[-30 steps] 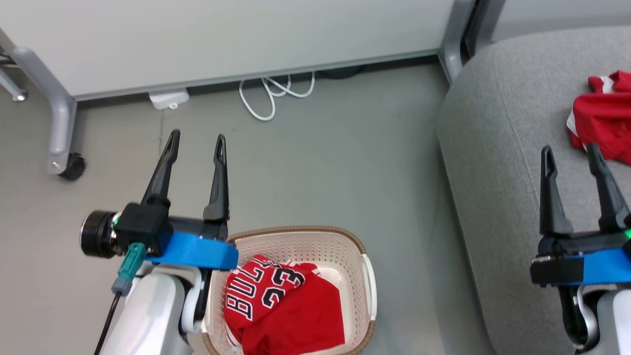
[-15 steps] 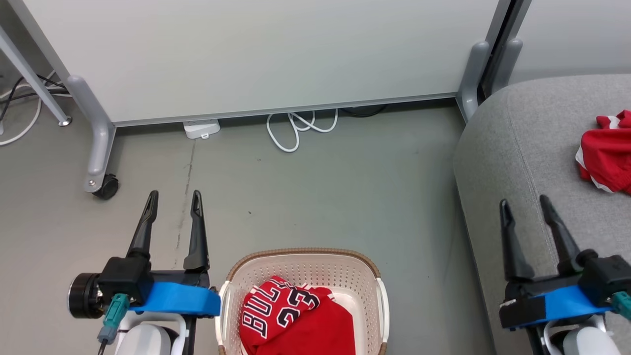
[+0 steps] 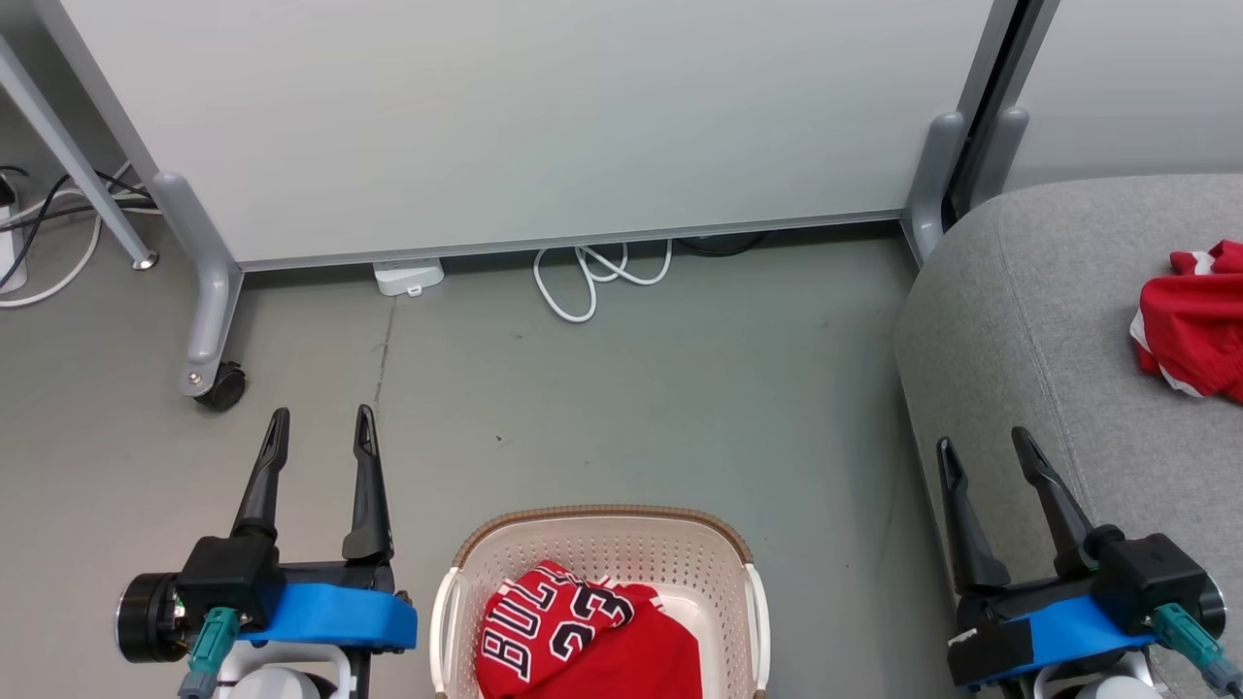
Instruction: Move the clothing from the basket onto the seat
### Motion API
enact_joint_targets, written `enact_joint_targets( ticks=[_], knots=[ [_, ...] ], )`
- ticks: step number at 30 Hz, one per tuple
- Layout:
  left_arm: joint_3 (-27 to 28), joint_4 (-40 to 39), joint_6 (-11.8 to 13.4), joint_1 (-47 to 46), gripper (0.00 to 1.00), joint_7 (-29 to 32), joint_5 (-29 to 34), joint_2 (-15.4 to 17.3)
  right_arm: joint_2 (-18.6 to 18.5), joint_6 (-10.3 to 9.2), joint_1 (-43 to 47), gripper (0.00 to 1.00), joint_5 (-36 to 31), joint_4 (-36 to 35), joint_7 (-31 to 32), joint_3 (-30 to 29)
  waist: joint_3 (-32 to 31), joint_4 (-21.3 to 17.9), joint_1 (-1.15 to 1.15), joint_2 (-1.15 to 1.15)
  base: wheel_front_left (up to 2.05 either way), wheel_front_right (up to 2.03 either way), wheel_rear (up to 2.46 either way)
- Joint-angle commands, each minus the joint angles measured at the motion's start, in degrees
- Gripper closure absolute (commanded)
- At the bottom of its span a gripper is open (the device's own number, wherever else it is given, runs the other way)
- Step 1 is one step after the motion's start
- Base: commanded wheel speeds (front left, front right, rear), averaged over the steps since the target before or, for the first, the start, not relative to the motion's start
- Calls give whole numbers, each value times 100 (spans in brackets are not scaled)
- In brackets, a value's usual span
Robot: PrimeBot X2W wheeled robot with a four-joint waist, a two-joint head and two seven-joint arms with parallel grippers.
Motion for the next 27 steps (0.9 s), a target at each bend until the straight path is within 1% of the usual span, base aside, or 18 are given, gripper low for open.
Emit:
enact_joint_targets(
  ticks=[1, 6, 11, 27],
  knots=[
    [53, -33, -9, 37, 0, -17, 36, -16, 26, 3, 104, 0, -26, -9, -20, 34, -26, -9, 0, 0, 0, 0, 0],
    [85, 6, -64, 99, 0, -17, -70, -23, 47, 3, 108, 0, -27, 11, -20, 68, -62, -14, 0, 0, 0, 0, 0],
    [60, 94, -120, 100, 0, -17, -305, -26, 64, 3, 125, 0, -35, 29, -20, 73, -89, -4, 0, 0, 0, 0, 0],
    [40, 201, -108, 107, 0, -17, -405, -26, 77, 3, 92, 0, 2, 81, -20, 104, -137, 21, 0, 0, 0, 0, 0]
  ],
)
